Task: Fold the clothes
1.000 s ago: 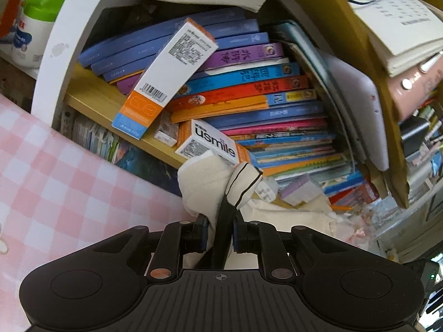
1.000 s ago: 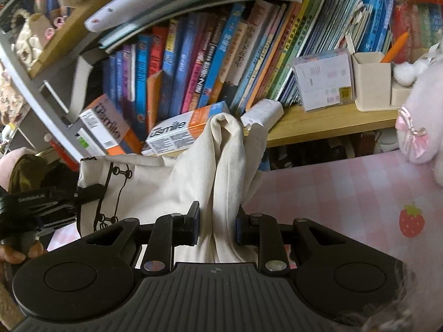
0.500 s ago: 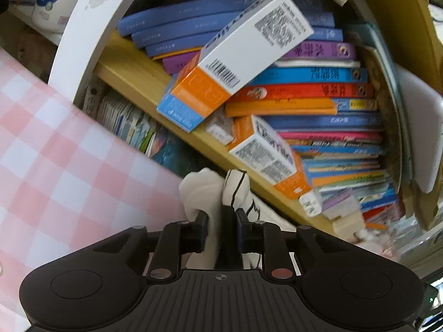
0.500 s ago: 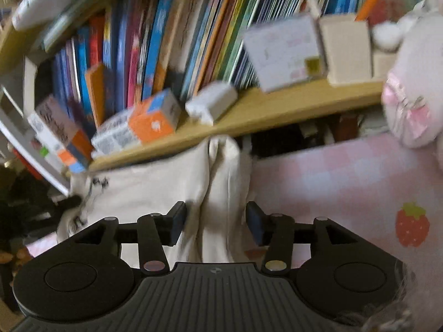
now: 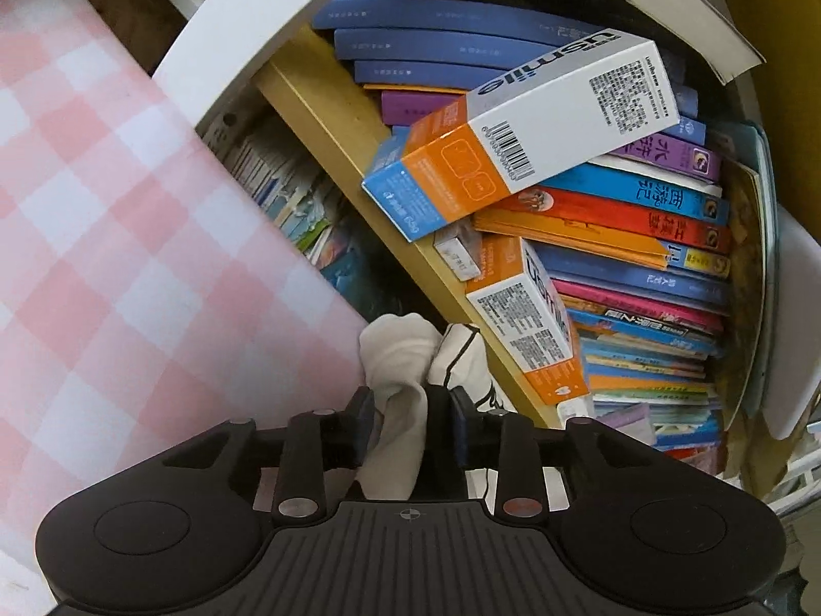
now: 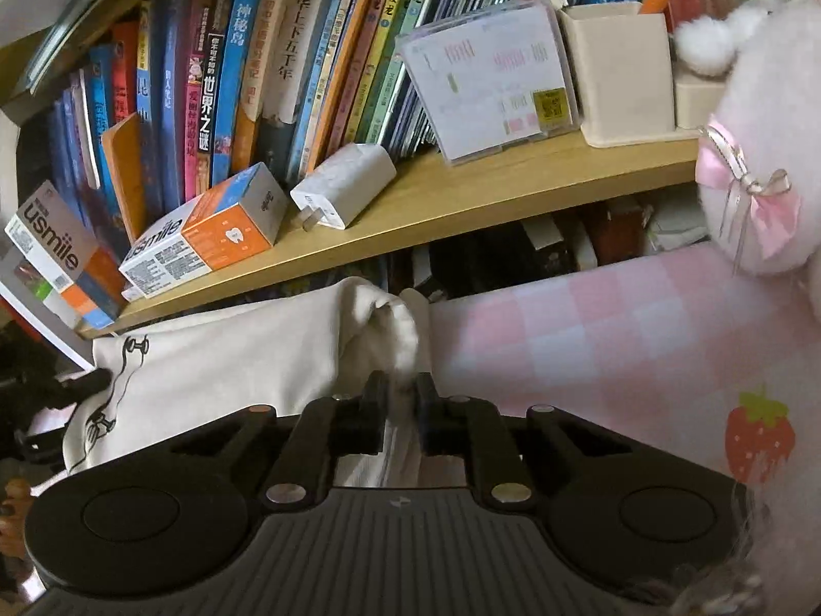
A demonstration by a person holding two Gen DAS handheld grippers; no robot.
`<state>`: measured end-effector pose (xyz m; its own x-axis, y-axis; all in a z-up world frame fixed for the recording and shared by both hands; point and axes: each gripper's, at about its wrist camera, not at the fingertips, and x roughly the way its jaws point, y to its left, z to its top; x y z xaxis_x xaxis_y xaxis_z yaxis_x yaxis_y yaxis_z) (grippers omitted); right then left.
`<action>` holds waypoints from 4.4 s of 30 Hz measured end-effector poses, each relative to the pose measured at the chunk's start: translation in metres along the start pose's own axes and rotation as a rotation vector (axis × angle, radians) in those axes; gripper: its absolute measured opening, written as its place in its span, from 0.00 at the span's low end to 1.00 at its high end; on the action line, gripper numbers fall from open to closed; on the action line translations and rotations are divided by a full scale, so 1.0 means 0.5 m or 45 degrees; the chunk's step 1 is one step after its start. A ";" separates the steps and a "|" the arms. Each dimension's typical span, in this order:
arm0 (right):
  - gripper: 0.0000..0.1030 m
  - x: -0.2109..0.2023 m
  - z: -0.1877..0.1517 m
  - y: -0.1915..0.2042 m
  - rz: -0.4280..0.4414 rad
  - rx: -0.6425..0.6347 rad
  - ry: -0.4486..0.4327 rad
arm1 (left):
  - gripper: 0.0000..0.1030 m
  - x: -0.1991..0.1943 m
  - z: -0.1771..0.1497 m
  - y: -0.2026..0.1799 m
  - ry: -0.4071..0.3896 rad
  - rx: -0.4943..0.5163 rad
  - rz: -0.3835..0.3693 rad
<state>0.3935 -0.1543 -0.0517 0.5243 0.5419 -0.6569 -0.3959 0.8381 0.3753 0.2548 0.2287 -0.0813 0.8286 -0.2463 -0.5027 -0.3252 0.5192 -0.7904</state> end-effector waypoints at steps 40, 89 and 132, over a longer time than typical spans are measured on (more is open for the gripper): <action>0.95 -0.325 -0.306 0.176 -0.246 -0.320 -0.221 | 0.93 -0.290 -0.349 -0.168 -0.136 0.912 0.545; 1.00 -0.340 -0.379 0.201 -0.259 -0.320 -0.150 | 1.00 -0.312 -0.383 -0.147 -0.101 0.909 0.604; 1.00 -0.330 -0.380 0.199 -0.259 -0.309 -0.104 | 1.00 -0.303 -0.394 -0.148 -0.073 0.931 0.647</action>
<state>0.1243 -0.1722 -0.0304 0.6662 0.3761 -0.6441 -0.4394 0.8957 0.0685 0.0636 0.0664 -0.0160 0.6912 0.1871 -0.6980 -0.3036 0.9517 -0.0455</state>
